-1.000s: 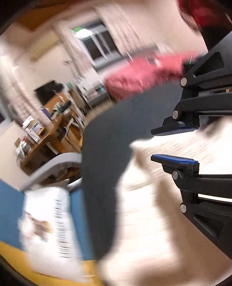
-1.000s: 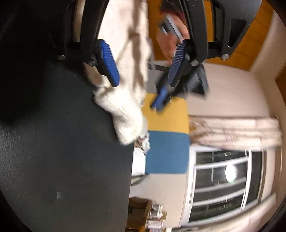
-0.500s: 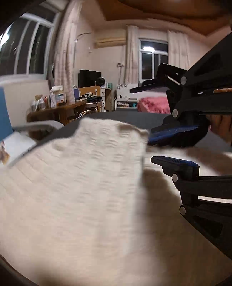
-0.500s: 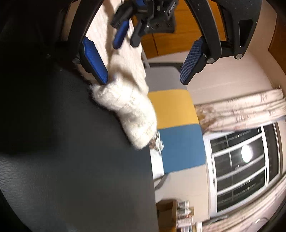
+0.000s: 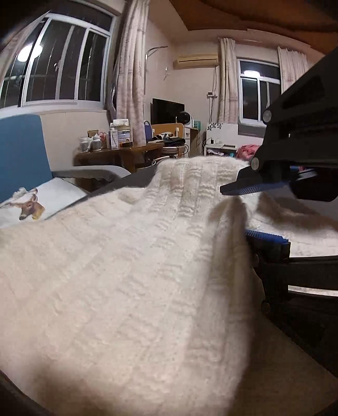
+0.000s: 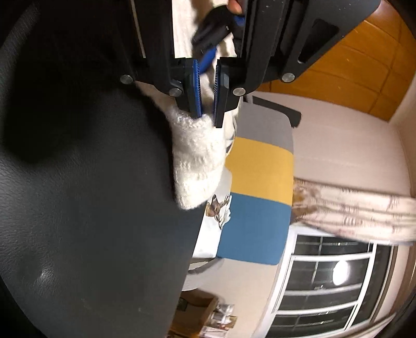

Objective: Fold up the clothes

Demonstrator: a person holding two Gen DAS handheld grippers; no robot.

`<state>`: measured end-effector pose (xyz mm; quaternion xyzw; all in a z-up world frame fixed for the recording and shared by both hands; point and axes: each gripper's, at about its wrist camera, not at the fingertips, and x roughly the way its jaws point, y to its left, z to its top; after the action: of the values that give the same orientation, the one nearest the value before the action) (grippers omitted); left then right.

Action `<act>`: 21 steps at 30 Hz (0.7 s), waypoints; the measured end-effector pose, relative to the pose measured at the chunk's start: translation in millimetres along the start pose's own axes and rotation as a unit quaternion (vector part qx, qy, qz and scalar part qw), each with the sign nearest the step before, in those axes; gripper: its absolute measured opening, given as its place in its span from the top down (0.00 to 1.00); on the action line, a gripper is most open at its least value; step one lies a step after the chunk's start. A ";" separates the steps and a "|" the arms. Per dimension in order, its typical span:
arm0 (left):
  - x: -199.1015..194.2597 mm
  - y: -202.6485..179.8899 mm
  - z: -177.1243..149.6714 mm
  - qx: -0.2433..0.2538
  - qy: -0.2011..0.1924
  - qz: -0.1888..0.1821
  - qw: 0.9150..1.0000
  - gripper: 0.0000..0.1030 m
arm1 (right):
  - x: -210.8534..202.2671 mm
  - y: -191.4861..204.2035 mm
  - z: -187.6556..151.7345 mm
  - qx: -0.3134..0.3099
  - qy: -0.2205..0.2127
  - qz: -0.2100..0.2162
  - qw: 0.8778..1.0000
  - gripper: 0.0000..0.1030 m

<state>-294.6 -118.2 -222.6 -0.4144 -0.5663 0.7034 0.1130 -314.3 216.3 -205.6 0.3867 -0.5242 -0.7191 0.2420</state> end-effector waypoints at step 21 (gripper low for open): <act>-5.8 -82.3 -17.8 0.266 0.001 0.102 0.959 0.79 | 67.0 85.8 104.6 -0.245 0.197 -0.145 0.938 0.13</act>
<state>-303.8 -81.9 -147.0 -0.4256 -0.3136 0.8360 0.1471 -443.1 196.5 -129.3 0.5210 -0.2117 -0.7622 0.3205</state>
